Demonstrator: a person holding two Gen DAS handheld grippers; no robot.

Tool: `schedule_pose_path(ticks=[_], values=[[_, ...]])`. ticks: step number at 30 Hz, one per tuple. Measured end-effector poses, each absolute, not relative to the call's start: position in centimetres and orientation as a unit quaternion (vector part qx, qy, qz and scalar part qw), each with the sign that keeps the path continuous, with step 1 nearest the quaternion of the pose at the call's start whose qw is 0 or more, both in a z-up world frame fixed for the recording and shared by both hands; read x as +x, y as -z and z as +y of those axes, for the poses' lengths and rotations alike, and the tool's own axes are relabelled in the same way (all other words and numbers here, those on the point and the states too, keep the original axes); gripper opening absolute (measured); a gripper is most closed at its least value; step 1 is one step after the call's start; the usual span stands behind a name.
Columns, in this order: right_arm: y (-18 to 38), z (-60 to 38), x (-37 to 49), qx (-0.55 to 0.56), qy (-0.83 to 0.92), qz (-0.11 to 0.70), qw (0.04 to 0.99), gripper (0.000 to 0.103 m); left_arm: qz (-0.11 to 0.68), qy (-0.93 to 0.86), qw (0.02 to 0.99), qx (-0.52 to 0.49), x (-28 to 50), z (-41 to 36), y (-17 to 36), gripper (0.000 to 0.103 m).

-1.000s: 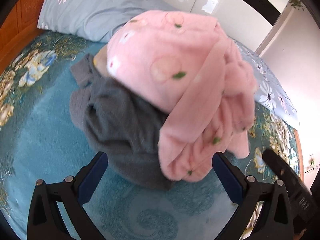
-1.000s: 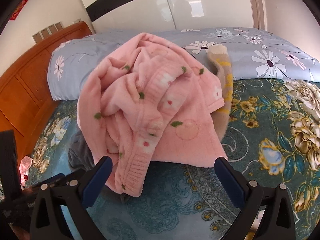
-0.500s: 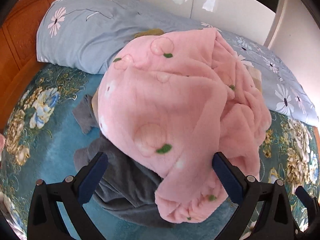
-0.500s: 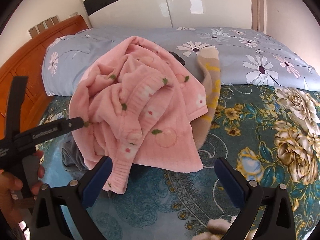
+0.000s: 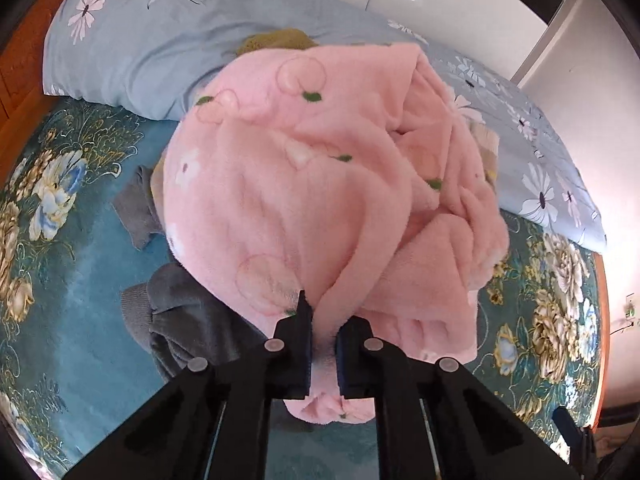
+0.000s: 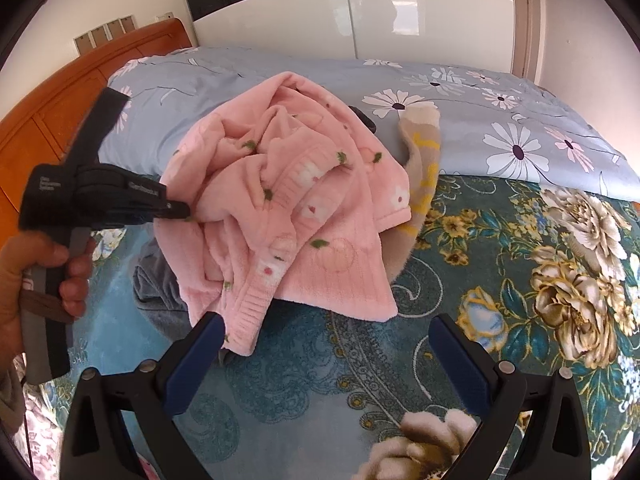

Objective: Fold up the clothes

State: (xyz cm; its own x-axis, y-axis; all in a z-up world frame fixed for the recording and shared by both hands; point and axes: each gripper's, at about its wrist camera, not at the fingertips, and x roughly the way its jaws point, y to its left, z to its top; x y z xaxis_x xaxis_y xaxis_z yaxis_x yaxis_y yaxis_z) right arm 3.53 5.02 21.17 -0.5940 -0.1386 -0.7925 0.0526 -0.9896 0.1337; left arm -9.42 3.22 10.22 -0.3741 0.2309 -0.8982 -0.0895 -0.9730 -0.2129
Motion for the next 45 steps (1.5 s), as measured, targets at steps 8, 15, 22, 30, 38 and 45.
schedule_pose_path(ticks=[8,15,22,30,38,45], values=[[-20.4,6.9,7.8,0.455,0.873,-0.157,0.079,0.103,-0.129,-0.85,0.173,-0.48,1.3,-3.7,-17.0,0.008],[-16.7,7.1,10.9,0.484,0.812,-0.303,0.118,0.098,-0.178,-0.831,0.208,-0.485,9.9,-5.0,-15.9,0.008],[-8.9,6.6,14.3,0.533,0.717,-0.43,0.129,0.04,-0.181,-0.794,0.183,-0.551,10.6,-5.0,-11.2,0.008],[-7.6,4.6,13.6,0.552,0.715,-0.41,0.127,0.026,-0.104,-0.78,0.132,-0.603,9.0,-5.2,-6.9,0.022],[-4.9,2.8,8.6,0.557,0.7,-0.437,0.087,0.064,-0.084,-0.794,0.131,-0.588,7.0,-5.6,-8.0,0.048],[-2.7,1.0,4.8,0.57,0.71,-0.412,0.029,0.07,-0.093,-0.796,0.124,-0.585,5.6,-6.5,-8.6,0.049]])
